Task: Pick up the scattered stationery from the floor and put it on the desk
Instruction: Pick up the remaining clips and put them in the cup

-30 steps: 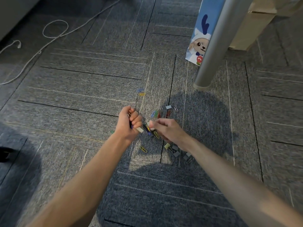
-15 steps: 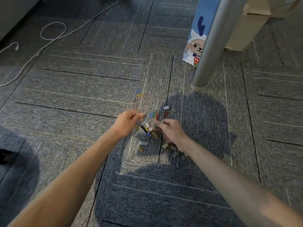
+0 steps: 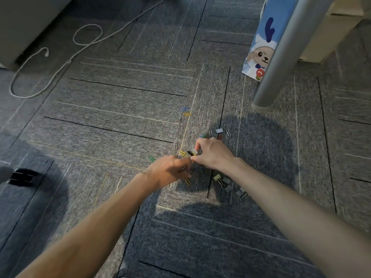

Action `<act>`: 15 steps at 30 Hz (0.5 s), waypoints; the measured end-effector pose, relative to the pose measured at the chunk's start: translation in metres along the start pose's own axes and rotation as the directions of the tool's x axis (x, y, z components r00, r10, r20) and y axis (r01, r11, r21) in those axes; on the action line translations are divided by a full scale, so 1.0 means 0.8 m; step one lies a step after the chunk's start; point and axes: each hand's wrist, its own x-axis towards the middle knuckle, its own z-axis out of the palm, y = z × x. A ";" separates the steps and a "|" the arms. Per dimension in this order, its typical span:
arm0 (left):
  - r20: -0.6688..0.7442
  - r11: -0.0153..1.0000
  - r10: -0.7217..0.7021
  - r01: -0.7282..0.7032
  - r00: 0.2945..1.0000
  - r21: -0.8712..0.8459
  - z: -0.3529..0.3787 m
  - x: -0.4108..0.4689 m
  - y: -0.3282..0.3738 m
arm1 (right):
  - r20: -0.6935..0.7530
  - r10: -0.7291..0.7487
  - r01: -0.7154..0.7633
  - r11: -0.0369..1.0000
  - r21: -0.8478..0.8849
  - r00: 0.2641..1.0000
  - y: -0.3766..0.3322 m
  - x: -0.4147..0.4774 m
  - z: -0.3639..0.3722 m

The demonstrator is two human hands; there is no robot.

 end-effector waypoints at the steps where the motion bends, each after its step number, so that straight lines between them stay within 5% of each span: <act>1: 0.010 1.000 -0.018 0.018 1.000 0.014 0.000 -0.002 -0.003 | 0.008 -0.012 0.012 0.999 -0.036 1.000 0.001 0.001 0.000; 3: 0.041 0.998 -0.064 0.065 0.997 -0.020 -0.002 -0.005 -0.005 | 0.028 -0.028 0.031 0.992 -0.124 0.999 0.004 0.002 -0.003; 5: 0.061 0.945 -0.210 0.218 0.976 -0.245 -0.009 -0.001 0.004 | 0.050 -0.024 0.033 0.981 -0.191 0.998 0.010 0.000 -0.003; 7: 0.113 0.691 -0.444 0.420 0.889 -0.588 -0.016 0.007 0.018 | 0.063 0.005 0.005 0.988 -0.155 0.998 0.018 -0.001 -0.002; 10: 0.251 0.189 -0.538 0.405 0.805 -0.894 -0.023 0.010 0.028 | 0.063 0.096 -0.112 0.937 0.331 0.993 0.026 -0.001 -0.004; 13: 0.287 -0.140 -0.486 0.250 0.826 -0.958 -0.027 0.009 0.030 | 0.134 0.128 -0.180 0.495 0.850 0.983 0.031 -0.011 -0.014; 15: 0.296 -0.213 -0.505 0.216 0.811 -0.953 -0.027 0.011 0.032 | 0.169 0.110 -0.189 0.207 0.960 0.979 0.033 -0.021 -0.016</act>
